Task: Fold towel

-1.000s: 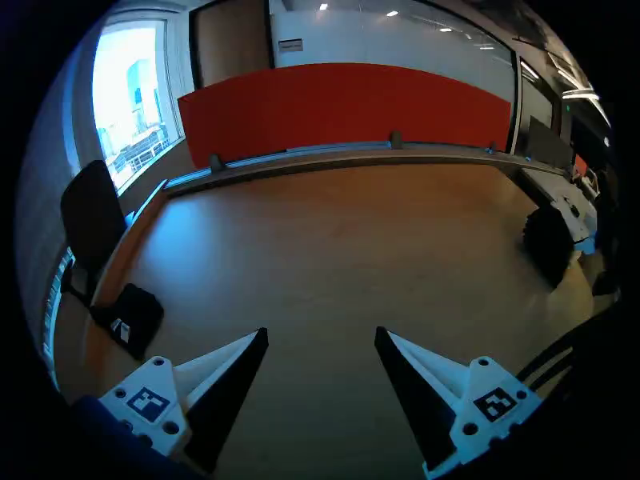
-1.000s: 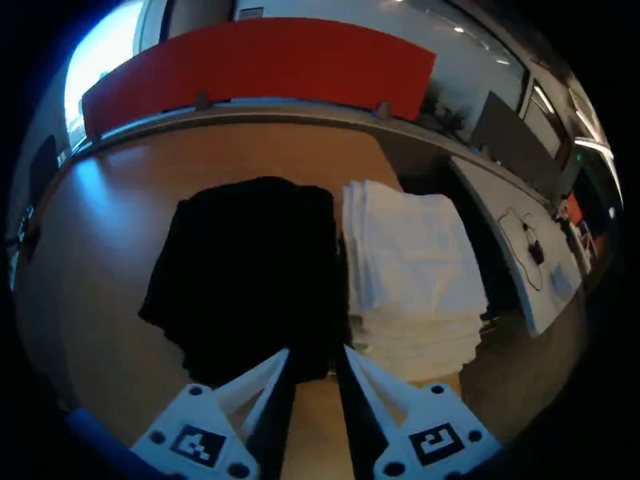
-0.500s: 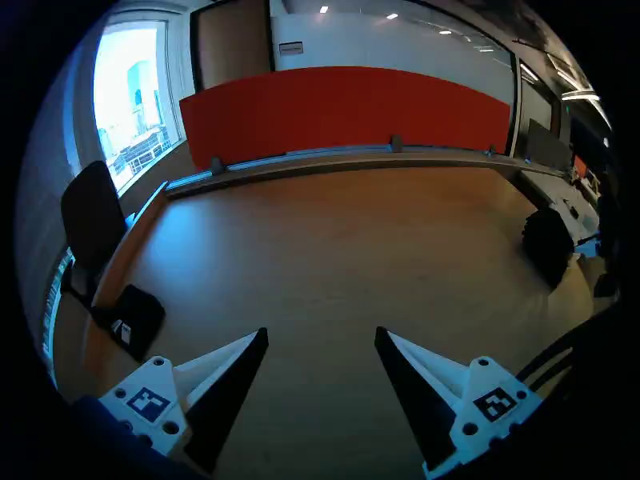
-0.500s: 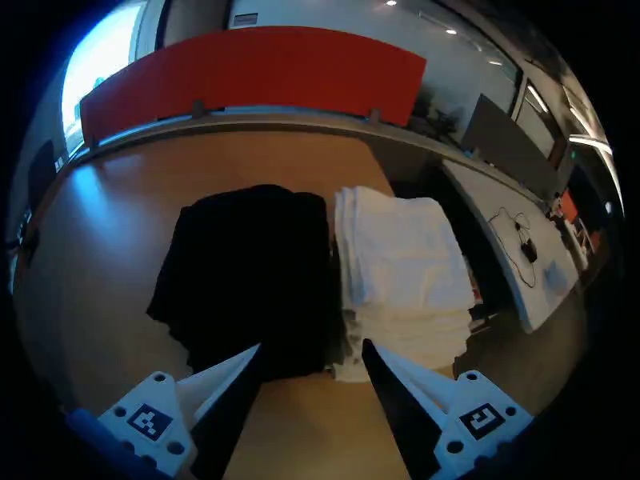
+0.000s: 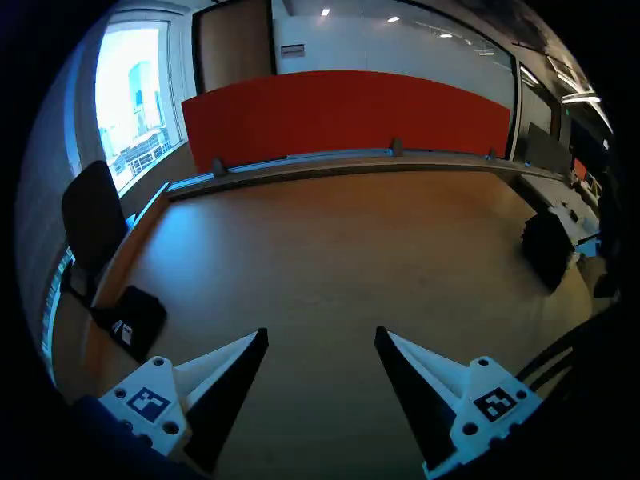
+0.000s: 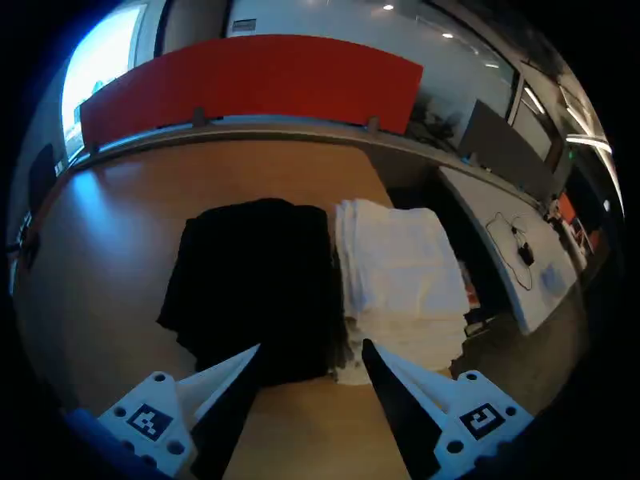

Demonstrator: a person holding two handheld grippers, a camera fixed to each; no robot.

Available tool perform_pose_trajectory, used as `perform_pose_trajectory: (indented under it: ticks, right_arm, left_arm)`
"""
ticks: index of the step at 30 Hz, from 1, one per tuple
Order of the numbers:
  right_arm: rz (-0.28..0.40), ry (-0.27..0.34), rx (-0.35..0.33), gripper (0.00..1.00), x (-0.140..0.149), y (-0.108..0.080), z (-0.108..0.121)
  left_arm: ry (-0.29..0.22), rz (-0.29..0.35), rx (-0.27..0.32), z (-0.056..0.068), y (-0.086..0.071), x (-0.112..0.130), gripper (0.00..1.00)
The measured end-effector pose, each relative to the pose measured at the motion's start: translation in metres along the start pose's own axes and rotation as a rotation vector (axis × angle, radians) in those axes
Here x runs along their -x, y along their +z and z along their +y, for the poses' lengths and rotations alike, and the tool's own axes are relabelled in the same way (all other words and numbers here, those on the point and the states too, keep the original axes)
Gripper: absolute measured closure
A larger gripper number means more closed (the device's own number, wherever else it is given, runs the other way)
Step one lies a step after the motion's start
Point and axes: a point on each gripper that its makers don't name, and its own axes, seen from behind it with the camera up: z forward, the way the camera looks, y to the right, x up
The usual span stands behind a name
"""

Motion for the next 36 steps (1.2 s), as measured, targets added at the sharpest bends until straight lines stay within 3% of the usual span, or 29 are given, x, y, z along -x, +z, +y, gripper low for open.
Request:
perform_pose_trajectory:
  ticks: [11, 24, 36]
  right_arm:
    - [0.126, 0.04, 0.012, 0.12, -0.035, -0.018, -0.007]
    - [0.414, 0.1, 0.067, 0.12, -0.099, -0.049, -0.005]
    - [0.498, 0.11, 0.071, 0.12, -0.128, -0.063, -0.014]
  left_arm:
    - [-0.01, 0.014, -0.002, -0.003, -0.001, -0.006, 0.0]
    - [-0.024, 0.03, -0.007, -0.003, -0.001, -0.013, 0.0]
    - [-0.017, 0.042, -0.006, -0.002, 0.0, -0.019, 0.0]
